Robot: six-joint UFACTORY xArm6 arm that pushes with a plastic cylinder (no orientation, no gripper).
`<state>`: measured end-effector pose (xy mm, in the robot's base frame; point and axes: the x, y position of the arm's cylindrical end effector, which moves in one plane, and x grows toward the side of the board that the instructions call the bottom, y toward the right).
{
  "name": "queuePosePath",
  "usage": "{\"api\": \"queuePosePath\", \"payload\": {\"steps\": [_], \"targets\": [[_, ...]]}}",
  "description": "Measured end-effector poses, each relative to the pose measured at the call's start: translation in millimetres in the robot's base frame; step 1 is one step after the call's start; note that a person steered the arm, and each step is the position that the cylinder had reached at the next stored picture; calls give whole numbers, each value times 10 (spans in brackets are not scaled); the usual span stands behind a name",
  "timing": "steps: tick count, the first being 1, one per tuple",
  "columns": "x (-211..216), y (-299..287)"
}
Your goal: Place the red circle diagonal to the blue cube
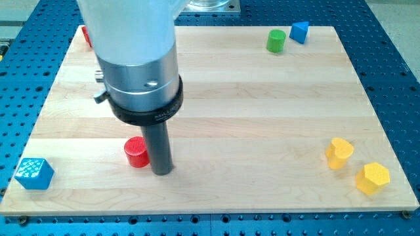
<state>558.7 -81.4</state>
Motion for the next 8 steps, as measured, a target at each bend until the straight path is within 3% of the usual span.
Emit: {"api": "queuePosePath", "payload": {"steps": [1,3,5,6,8], "targets": [[-50,-325],[-271,-55],[-277,-787],[-499,-612],[-687,-1067]]}}
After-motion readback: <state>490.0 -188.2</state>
